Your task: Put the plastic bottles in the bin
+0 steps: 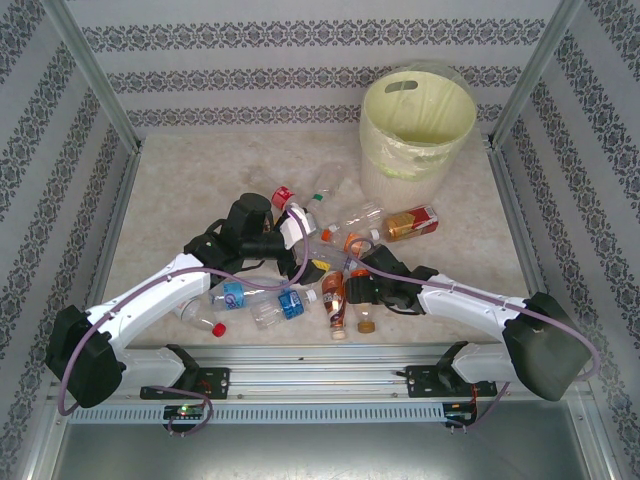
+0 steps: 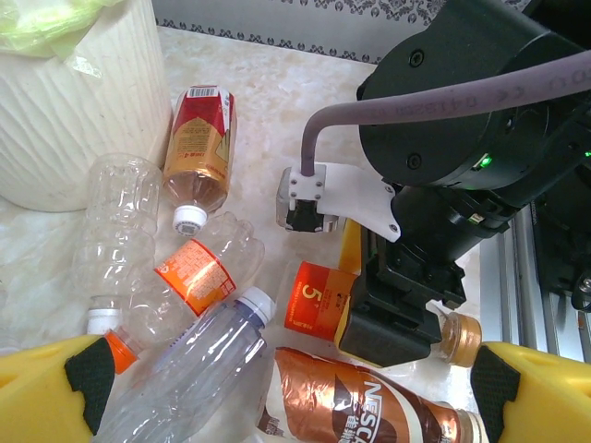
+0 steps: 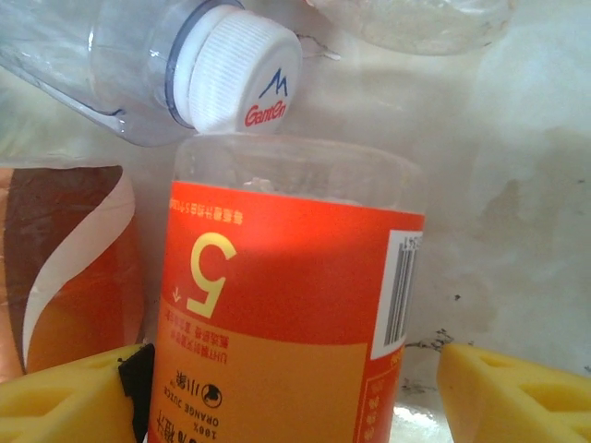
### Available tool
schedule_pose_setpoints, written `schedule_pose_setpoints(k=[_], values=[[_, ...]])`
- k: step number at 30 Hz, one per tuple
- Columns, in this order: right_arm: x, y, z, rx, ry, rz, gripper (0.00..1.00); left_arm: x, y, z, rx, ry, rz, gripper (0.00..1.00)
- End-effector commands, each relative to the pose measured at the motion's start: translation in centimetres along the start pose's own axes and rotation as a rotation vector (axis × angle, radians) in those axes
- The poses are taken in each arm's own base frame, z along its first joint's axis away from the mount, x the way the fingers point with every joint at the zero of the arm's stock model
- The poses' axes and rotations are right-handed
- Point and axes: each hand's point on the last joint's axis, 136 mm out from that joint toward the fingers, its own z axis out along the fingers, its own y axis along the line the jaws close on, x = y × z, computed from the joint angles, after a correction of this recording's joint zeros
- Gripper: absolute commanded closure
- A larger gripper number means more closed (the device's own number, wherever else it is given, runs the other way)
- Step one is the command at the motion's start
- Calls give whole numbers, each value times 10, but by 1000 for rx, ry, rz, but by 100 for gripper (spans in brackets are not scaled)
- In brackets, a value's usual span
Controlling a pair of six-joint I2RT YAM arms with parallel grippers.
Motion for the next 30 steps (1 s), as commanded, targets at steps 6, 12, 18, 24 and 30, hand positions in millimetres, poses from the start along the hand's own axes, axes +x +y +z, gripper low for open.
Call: schedule_pose_setpoints(k=[6,12,18,24,30], values=[[7,-18,4,99,12,20,21,-3,-8,1,16,4,37,0],[7,-20,5,111,14,25,24,-2,-8,2,15,7,37,0],[7,-21,5,115,10,25,32,-1,-8,3,14,8,41,0],[6,-23,3,121,1,25,37,-1,-9,3,15,9,43,0],[3,-24,-3,123,-19,16,39,0,-9,4,18,9,40,0]])
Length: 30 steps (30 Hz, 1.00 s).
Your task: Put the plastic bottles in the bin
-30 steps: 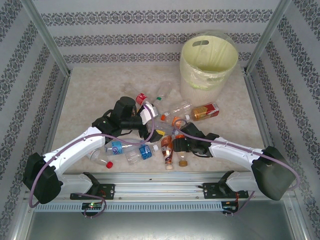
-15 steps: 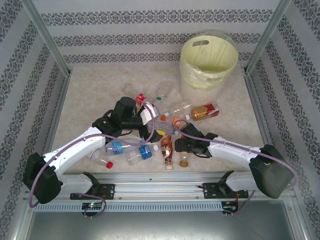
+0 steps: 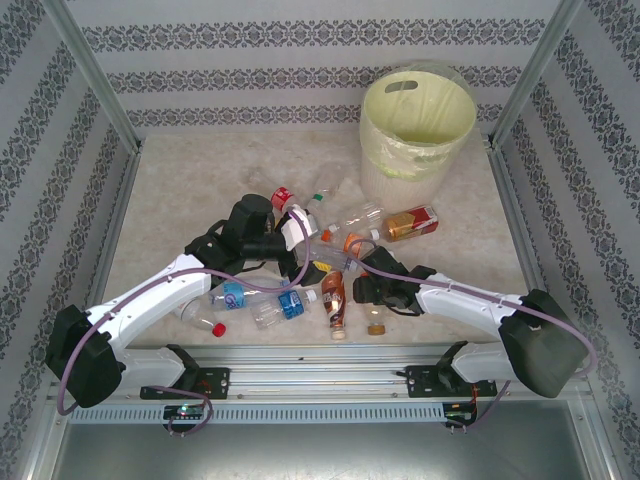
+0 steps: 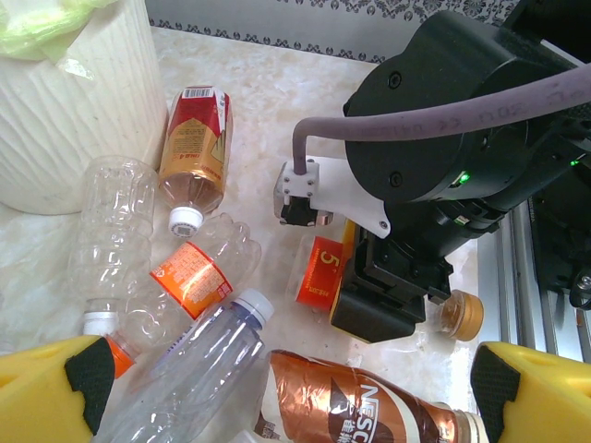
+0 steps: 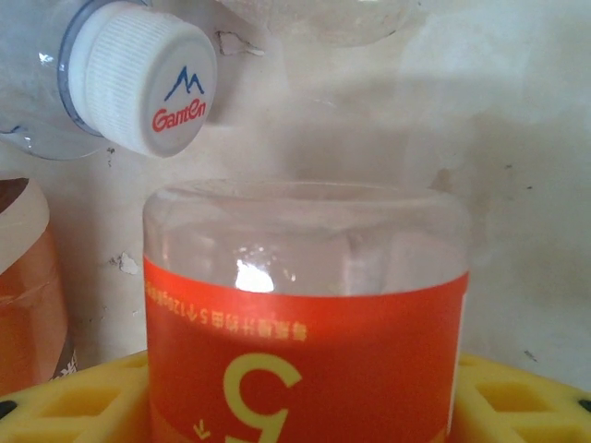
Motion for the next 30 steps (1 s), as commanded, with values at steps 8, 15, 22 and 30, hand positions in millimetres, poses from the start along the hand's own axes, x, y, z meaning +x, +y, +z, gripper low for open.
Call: schedule_pose_setpoints(k=[8,15,22,30], values=[[-13,-13,-28,52,-81,-43,44,-11,2,2,-35,-54,-21,0],[-40,-16,-72,28,-199,-44,43,-29,-1,-1,-24,-182,-76,0],[-84,-17,-134,-25,-362,-37,43,-42,-9,-4,31,-273,-120,0],[-142,-12,-203,-24,-544,-86,43,-52,-12,-10,50,-344,-137,0]])
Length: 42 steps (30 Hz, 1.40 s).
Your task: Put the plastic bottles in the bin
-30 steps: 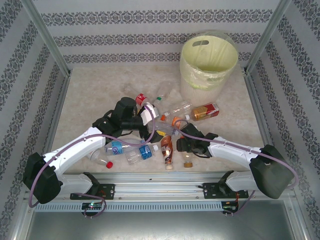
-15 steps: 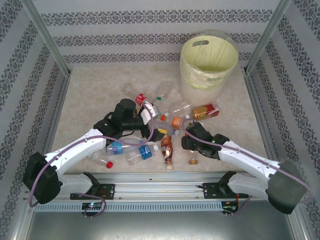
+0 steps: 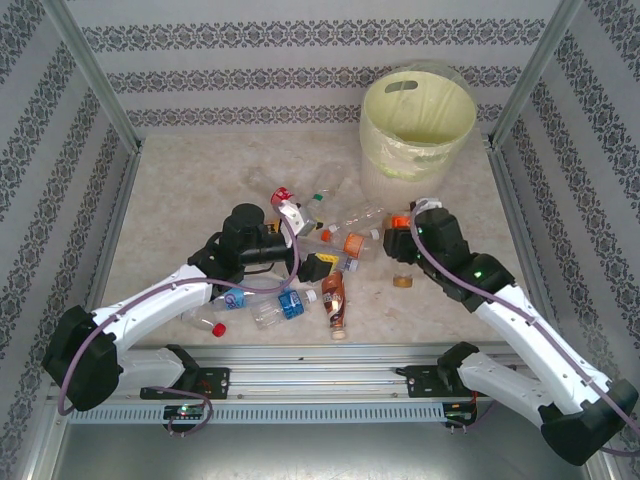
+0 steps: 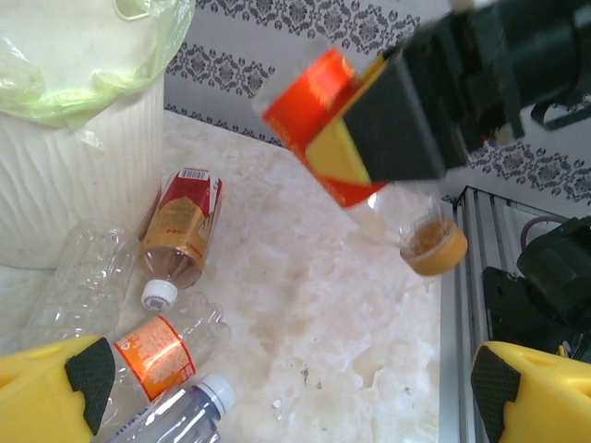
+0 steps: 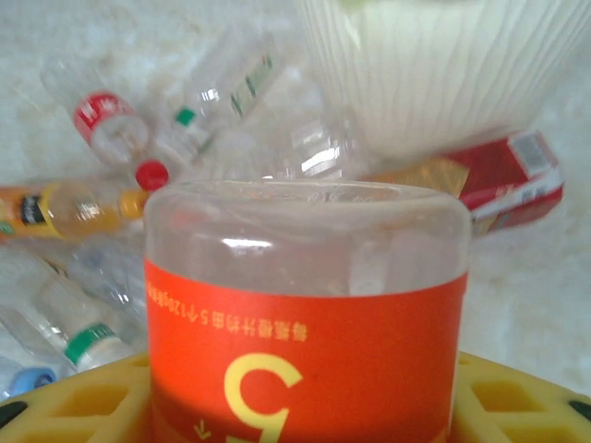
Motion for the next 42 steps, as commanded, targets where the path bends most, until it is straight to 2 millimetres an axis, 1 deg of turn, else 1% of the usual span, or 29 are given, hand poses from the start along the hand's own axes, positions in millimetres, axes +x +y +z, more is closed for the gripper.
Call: schedule_pose_setpoints(k=[1,4,8,12,18,22,26,31,37,42], values=[[-37,1,-17,22,-83,-74,43,-27,-16,-6,50,-105,20,0],[-70,3,-27,31,-148,-86,43,-33,-18,-10,51,-141,16,0],[-114,9,-39,32,-241,-100,43,-39,-14,-15,12,-198,4,0],[-156,14,-46,32,-312,-103,43,-47,-14,-22,-4,-237,13,0],[-210,20,-47,29,-392,-105,43,-53,-13,-30,-37,-262,39,0],[-242,22,-43,22,-432,-95,43,-55,-10,-34,-72,-274,53,0],[-268,19,-37,33,-468,-84,43,-58,-8,-38,-99,-286,68,0],[-297,4,-25,86,-509,-51,43,-57,-6,-38,-112,-277,79,0],[-319,-20,4,164,-513,-18,44,-54,-3,-38,-134,-264,93,0],[-329,-36,32,213,-483,-12,44,-51,-2,-37,-137,-242,108,0]])
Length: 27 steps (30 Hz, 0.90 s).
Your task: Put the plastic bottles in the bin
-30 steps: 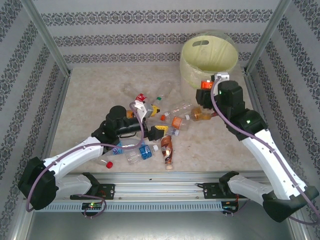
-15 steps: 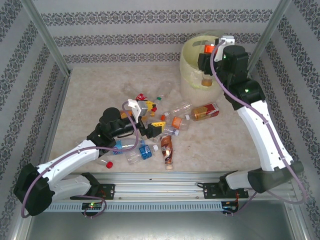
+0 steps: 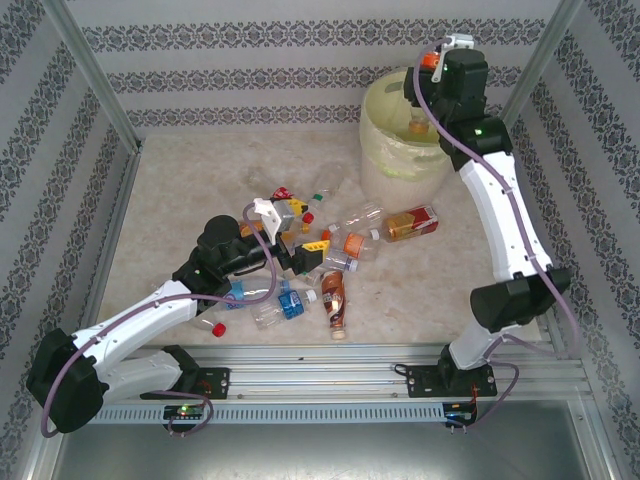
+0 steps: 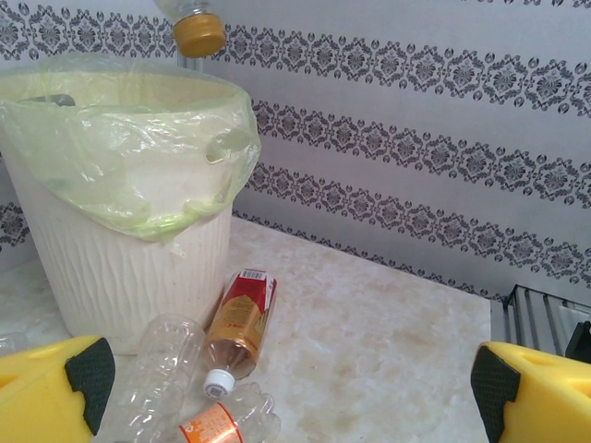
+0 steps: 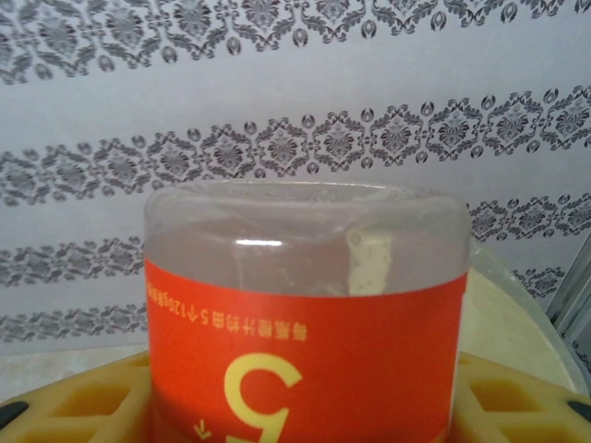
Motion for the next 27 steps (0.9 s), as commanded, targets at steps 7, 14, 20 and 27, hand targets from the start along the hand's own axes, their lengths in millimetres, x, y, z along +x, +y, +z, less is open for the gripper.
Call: schedule_pose_setpoints(k=[7,14,20,27], values=[[11,-16,48,41,87,12,44,1,-6,-1,11,17,55,0],[50,-22,79,29,218,19,44,3,-6,-1,13,31,66,0],[82,-28,95,28,312,28,43,5,-6,0,17,40,70,0],[111,-37,103,43,400,46,42,7,-6,1,20,48,68,0]])
